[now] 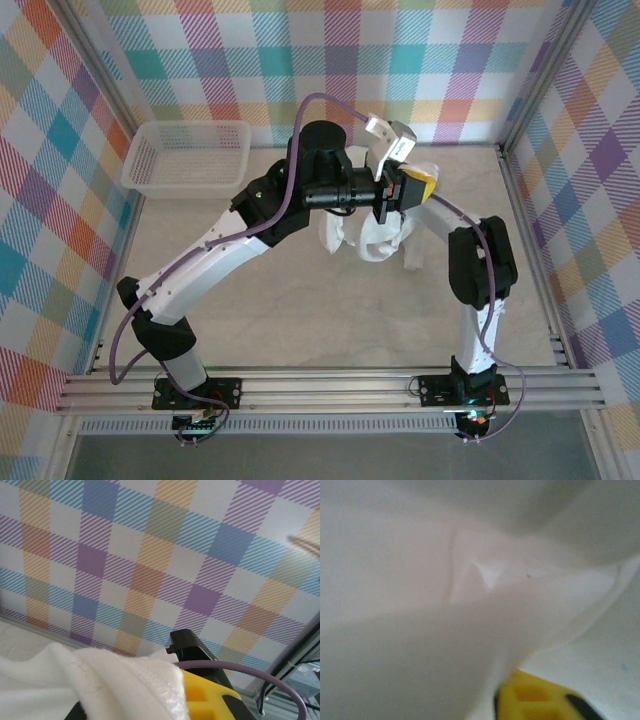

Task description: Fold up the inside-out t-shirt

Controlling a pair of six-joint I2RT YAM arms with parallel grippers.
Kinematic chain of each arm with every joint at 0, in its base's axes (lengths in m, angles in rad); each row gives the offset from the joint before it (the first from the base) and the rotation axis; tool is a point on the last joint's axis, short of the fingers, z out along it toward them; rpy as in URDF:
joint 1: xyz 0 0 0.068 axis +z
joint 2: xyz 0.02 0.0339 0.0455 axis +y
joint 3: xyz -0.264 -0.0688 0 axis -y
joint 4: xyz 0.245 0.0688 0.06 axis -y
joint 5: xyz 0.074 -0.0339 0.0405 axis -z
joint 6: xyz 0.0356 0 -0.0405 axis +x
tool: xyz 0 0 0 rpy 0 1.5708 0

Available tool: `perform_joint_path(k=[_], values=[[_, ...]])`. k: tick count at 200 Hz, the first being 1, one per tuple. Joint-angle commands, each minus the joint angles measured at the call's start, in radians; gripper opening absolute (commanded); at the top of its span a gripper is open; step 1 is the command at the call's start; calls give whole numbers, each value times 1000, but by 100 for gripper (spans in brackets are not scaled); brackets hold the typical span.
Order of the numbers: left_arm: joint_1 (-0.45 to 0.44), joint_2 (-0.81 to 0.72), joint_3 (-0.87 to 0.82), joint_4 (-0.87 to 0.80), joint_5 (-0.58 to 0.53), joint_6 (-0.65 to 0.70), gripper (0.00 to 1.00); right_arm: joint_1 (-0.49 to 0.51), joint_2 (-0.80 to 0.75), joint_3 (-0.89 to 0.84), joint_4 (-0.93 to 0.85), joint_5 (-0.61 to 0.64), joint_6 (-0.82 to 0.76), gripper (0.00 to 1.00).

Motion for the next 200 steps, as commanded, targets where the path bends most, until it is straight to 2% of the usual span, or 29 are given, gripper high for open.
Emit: perform_joint_path(k=[1, 13, 19, 36, 49, 66, 74, 84, 91, 104, 112, 120, 133, 160, 174, 200], values=[[-15, -21, 58, -76, -47, 78, 0, 48, 85, 30, -282, 94, -85, 42], [-18, -25, 59, -102, -53, 110, 0, 69, 116, 48, -364, 106, -135, 66], [-20, -23, 65, -115, -55, 126, 0, 80, 130, 55, -398, 108, -162, 72], [-30, -13, 99, -175, -110, 182, 0, 112, 158, 60, -478, 142, -214, 78], [-39, -6, 125, -220, -215, 218, 0, 137, 179, 56, -522, 188, -236, 83], [-46, -20, 115, -222, -312, 240, 0, 155, 224, 29, -530, 226, -249, 84], [-46, -29, 107, -211, -344, 246, 0, 158, 255, 20, -533, 224, -251, 81], [-45, -39, 100, -206, -409, 253, 0, 164, 272, -2, -507, 215, -249, 71], [-45, -40, 100, -209, -479, 258, 0, 166, 267, -21, -482, 184, -249, 57], [-26, -28, 105, -227, -635, 261, 0, 167, 206, -65, -408, 80, -239, 16], [10, -7, 120, -261, -714, 240, 0, 167, 134, -106, -348, 7, -225, 0], [72, 23, 155, -328, -760, 187, 0, 167, 45, -149, -293, -49, -205, 0], [207, 67, 186, -426, -752, 77, 0, 167, -122, -220, -214, -128, -183, 0], [446, 109, 27, -436, -585, -34, 0, 167, -455, -318, -136, -199, -172, 0], [515, 128, -101, -400, -525, -84, 0, 165, -589, -309, -135, -173, -161, 0], [563, 117, -443, -220, -504, -185, 0, 151, -749, -240, -84, -101, -116, 0]])
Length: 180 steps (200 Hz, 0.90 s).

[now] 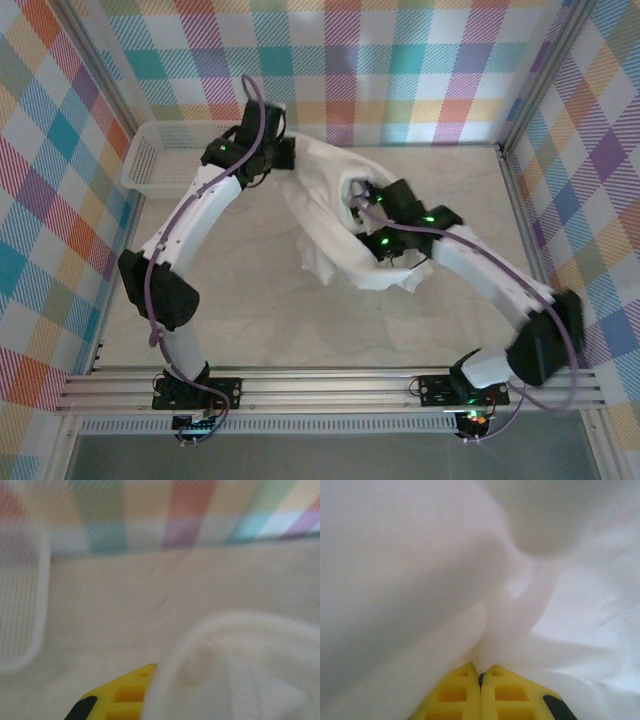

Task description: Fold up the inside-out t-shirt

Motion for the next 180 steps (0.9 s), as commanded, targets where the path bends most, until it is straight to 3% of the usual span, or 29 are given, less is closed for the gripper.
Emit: perform_joint_path(k=[1, 19, 40, 53, 65, 80, 102, 123, 140, 160, 180], values=[[8, 7, -227, 93, 73, -139, 0, -14, -118, 56, 92, 9, 49, 0], [11, 27, -368, 137, 136, -193, 0, -18, -191, 75, 203, 94, 86, 0], [13, -42, -549, 255, 231, -241, 0, -20, -200, 131, 217, 299, 87, 0], [28, -126, -627, 296, 278, -256, 18, -22, -199, 150, 224, 421, 78, 0], [47, -219, -671, 315, 316, -266, 35, -22, -201, 130, 269, 456, 68, 0], [59, -340, -683, 307, 354, -266, 55, -24, -191, 104, 321, 399, 59, 0], [53, -443, -651, 296, 526, -284, 71, -23, -158, 86, 361, 252, 68, 0], [26, -416, -597, 322, 702, -378, 89, -22, -166, 17, 449, 102, 62, 0], [-22, -315, -506, 285, 810, -401, 99, -23, -177, -38, 477, 87, 86, 0], [-104, -233, -435, 133, 737, -295, 100, -22, -179, -104, 440, -27, 108, 0], [-92, -249, -505, 101, 677, -284, 100, 30, -207, -274, 399, -152, 153, 1]])
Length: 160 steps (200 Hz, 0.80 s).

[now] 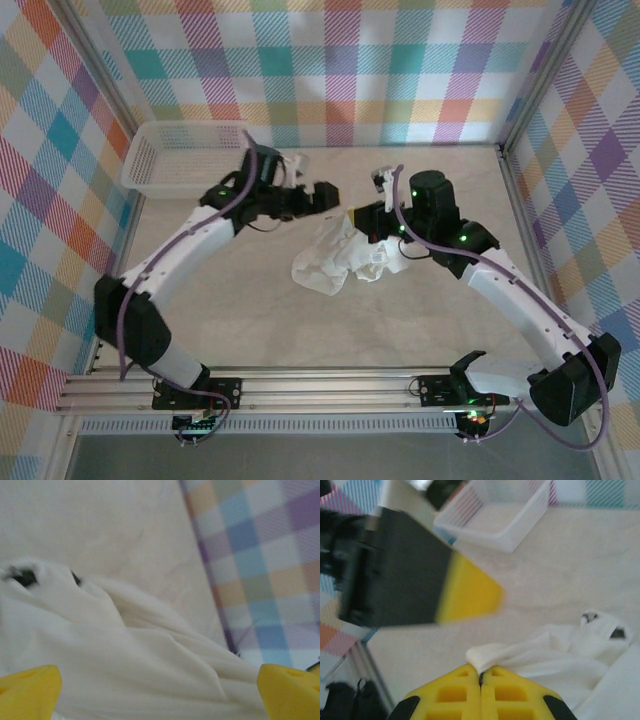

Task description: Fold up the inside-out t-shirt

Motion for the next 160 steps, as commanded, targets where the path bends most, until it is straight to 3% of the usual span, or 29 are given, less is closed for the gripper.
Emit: perform_joint_path(k=[1, 23, 42, 54, 63, 71, 80, 107, 120, 133, 147, 160], values=[[-4, -4, -62, -145, -9, 38, 100, 56, -47, -155, 5, -206, 62, 2], [4, -60, -123, -151, -88, 55, 100, 163, -174, -369, -11, -194, 117, 6], [2, -66, -148, -153, -110, 62, 100, 167, -286, -429, -67, -182, 134, 27], [-4, -55, -155, -152, -109, 70, 100, 165, -322, -389, -149, -43, 95, 31], [-13, -38, -155, -157, -115, 80, 100, 165, -319, -353, -197, 147, 99, 30], [-21, -16, -149, -172, -128, 91, 99, 161, -285, -313, -233, 294, 117, 27], [-31, 7, -143, -188, -141, 102, 99, 155, -224, -273, -249, 379, 122, 29], [-37, 59, -177, -178, -148, 91, 93, 155, 1, -187, -194, 385, 148, 40], [-41, 85, -196, -130, -85, 66, 88, 155, 115, -148, -196, 436, 177, 52], [-55, 118, -203, -58, -6, 32, 82, 154, 221, -114, -205, 516, 190, 59], [-87, 171, -180, -9, 13, 4, 80, 154, 302, -95, -186, 568, 173, 57], [-112, 235, -135, 10, -10, -5, 77, 151, 335, -79, -166, 566, 159, 41]])
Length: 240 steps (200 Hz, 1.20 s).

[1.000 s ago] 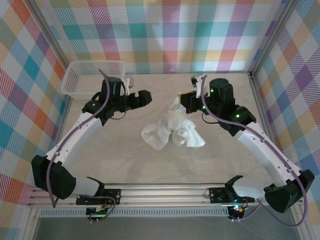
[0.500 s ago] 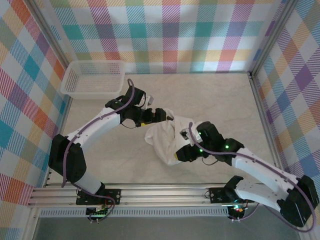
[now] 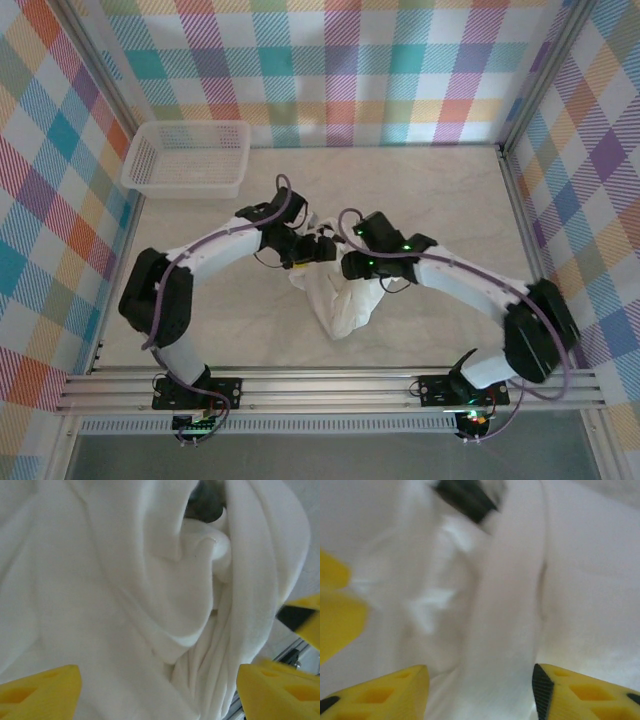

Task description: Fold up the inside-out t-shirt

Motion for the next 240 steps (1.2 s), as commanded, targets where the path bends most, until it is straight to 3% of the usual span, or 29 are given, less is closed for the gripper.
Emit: perform_joint_path(k=[1, 14, 18, 36, 65, 95, 107, 117, 138, 170, 192, 222, 240], values=[[-53, 88, 57, 94, 47, -40, 77, -3, 45, 42, 8, 100, 1, 39], [-67, 145, 81, 170, 51, -76, 70, -7, 37, 45, 24, 72, -2, 14], [-68, 163, 85, 194, 53, -88, 63, -11, 34, 43, 29, 62, -2, 10], [-67, 216, 117, 224, 49, -113, 0, -29, 10, 36, 25, 12, -5, 0], [-48, 110, 127, 212, 61, -111, 0, -116, -35, -28, -29, 48, 15, 0], [2, -105, 115, 220, 150, -179, 0, -442, -56, -244, 124, -48, 59, 0], [10, -167, 122, 186, 155, -168, 0, -509, -18, -236, 103, -94, 28, 0], [11, -206, 122, 160, 154, -147, 0, -506, -7, -205, 74, -140, -20, 1], [7, -230, 84, 140, 167, -98, 0, -494, -98, -172, 58, -256, -62, 38], [-4, -229, 15, 185, 203, -81, 0, -338, -341, -220, 264, -241, -309, 65], [-6, -237, 27, 160, 193, -48, 0, -259, -354, -237, 392, -369, -474, 82], [-6, -242, 59, 119, 184, -15, 0, -223, -178, -155, 423, -464, -488, 85], [-6, -251, 59, 130, 192, -21, 0, -209, -39, -101, 448, -423, -442, 80]])
